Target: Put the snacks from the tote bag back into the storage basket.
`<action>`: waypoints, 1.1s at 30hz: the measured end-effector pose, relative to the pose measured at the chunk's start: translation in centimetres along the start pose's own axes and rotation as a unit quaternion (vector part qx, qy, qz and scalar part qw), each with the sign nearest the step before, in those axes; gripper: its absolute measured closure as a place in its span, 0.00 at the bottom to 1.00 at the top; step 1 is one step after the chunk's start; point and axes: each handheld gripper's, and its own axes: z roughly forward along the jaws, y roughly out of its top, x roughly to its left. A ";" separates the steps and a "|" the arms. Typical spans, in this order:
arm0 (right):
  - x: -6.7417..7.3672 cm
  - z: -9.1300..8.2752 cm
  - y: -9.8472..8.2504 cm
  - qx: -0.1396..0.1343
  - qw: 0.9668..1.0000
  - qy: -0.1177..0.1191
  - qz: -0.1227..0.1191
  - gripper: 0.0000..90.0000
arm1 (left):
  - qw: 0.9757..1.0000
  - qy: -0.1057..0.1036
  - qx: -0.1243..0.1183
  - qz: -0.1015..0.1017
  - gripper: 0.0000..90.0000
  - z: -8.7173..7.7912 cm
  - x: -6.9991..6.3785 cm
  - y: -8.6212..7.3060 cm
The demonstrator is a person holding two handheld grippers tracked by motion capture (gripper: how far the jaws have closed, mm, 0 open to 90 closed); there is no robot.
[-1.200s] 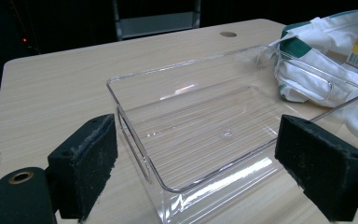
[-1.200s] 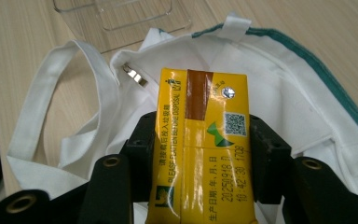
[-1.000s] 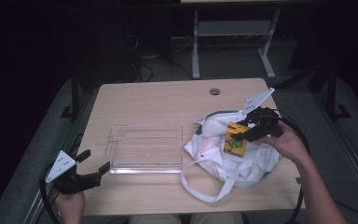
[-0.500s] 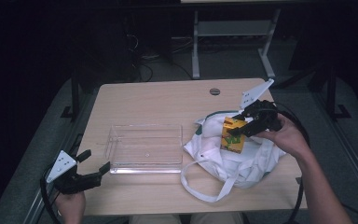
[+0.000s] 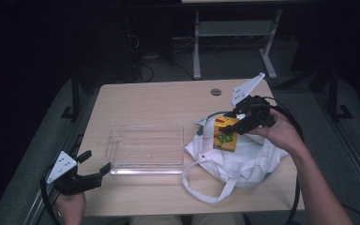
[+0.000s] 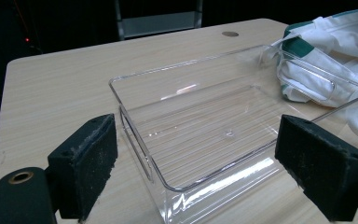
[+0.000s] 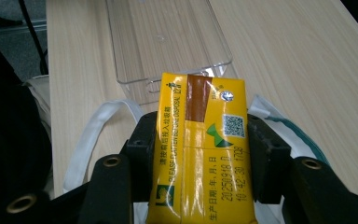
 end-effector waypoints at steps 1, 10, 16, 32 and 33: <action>0.1 0.1 0.2 0.000 1.000 0.002 -0.001 0.58 | 1.000 0.000 0.000 0.000 0.14 0.0 0.0 0.0; 0.6 0.8 2.1 -0.004 1.000 0.016 -0.019 0.58 | 1.000 0.001 0.000 0.000 0.14 0.0 0.0 0.0; 0.9 1.4 3.4 -0.004 0.999 0.024 -0.029 0.58 | 1.000 0.002 0.000 0.000 0.14 0.0 0.1 0.0; 1.2 2.9 5.8 -0.010 0.998 0.043 -0.048 0.58 | 1.000 0.003 0.001 0.000 0.14 0.0 0.0 0.0; 1.2 3.0 5.9 -0.010 0.998 0.043 -0.048 0.58 | 1.000 0.003 0.001 0.000 0.14 0.0 0.0 0.0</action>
